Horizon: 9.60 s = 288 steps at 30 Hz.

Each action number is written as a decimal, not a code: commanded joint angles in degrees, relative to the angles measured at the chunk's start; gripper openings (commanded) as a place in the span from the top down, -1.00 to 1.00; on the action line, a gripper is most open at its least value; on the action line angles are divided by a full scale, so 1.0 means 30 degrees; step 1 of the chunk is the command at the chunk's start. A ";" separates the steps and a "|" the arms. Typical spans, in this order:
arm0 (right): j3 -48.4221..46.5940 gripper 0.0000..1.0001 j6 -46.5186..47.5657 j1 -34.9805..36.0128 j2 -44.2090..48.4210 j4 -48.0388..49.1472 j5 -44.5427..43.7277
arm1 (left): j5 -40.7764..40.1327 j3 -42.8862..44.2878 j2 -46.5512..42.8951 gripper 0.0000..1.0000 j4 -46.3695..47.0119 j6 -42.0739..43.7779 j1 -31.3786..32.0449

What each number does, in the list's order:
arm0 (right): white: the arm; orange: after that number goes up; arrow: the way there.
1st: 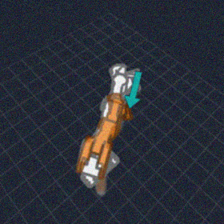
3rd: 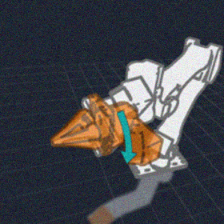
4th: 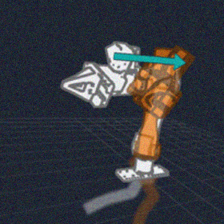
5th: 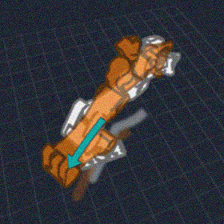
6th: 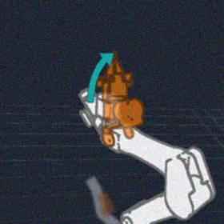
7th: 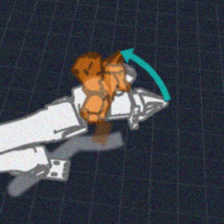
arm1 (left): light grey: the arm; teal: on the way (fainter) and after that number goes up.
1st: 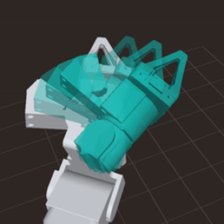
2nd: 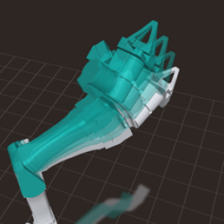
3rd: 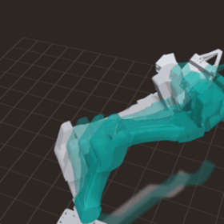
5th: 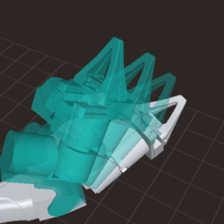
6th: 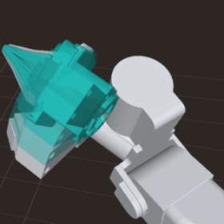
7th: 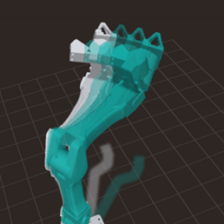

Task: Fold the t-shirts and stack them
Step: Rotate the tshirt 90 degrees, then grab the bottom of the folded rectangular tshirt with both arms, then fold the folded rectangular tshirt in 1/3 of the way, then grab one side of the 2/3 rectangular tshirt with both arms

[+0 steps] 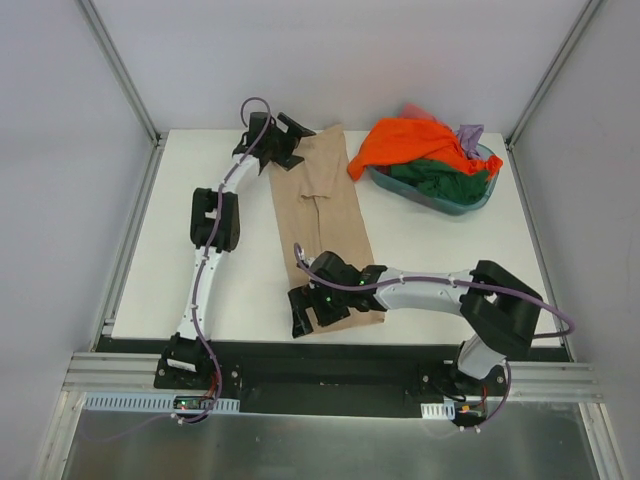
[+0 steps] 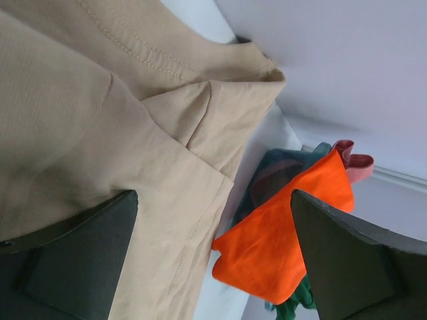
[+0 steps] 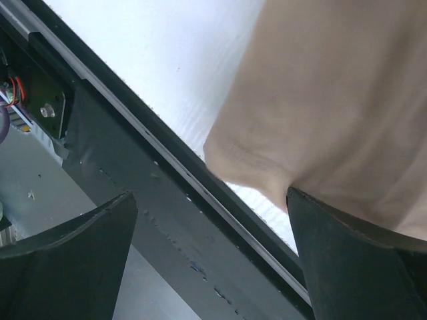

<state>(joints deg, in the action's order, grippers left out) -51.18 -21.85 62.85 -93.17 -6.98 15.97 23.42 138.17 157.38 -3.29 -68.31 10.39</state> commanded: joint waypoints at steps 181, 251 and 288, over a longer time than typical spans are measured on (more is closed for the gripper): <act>-0.9834 0.98 0.3943 -1.0929 -0.4450 -0.1014 -0.2949 | -0.9035 -2.3087 -2.0850 1.00 -0.7019 0.9972 0.3539; 0.5162 -0.92 0.0135 -1.0110 1.0282 0.1388 -0.5763 | -0.3913 -3.0903 -2.7936 -0.81 -0.6117 0.8798 0.3040; 0.3378 -0.36 0.0017 -1.0052 0.1614 0.4525 -0.2920 | -0.2269 -3.2521 -2.3515 1.00 -0.2976 0.8240 0.3069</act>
<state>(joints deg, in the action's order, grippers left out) -39.40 -21.61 32.60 -86.00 4.51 5.61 17.45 41.47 87.33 -13.13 -44.10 19.46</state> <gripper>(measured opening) 0.762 0.009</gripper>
